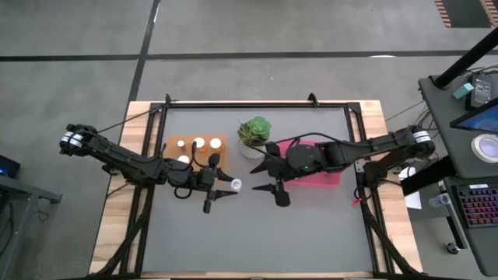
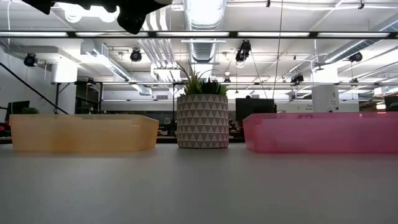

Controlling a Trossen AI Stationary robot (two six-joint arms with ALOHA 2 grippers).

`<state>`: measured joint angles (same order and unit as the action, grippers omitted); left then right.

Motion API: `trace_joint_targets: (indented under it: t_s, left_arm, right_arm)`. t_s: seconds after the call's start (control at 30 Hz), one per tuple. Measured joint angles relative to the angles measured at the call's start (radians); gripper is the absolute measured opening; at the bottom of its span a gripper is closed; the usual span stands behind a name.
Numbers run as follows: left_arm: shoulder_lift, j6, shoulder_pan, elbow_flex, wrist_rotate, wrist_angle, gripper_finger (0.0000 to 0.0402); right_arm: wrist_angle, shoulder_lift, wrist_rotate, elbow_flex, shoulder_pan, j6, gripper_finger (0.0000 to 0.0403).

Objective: Pick and place medicine bottles into bin by pill shape (circle, oval)
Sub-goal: Put the small white pill bottle in the pink bin

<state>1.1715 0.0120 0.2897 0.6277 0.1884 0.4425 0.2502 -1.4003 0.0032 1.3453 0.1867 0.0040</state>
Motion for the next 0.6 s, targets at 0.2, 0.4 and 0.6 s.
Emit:
trace_joint_targets:
  t_s: [0.2, 0.4, 0.6]
  left_arm:
    - [0.001, -0.003, 0.000, 0.000, -0.005, 0.019, 0.0136]
    - [0.001, -0.007, -0.001, 0.000, -0.004, 0.032, 0.0137]
    - [0.001, -0.030, -0.002, 0.000, 0.000, 0.071, 0.0137]
  right_arm:
    - [-0.294, 0.040, -0.002, -0.194, 0.015, -0.018, 0.0224]
    - [-0.582, 0.023, 0.000, -0.320, 0.014, -0.028, 0.0224]
    - [-0.723, -0.026, -0.001, -0.350, 0.014, -0.057, 0.0224]
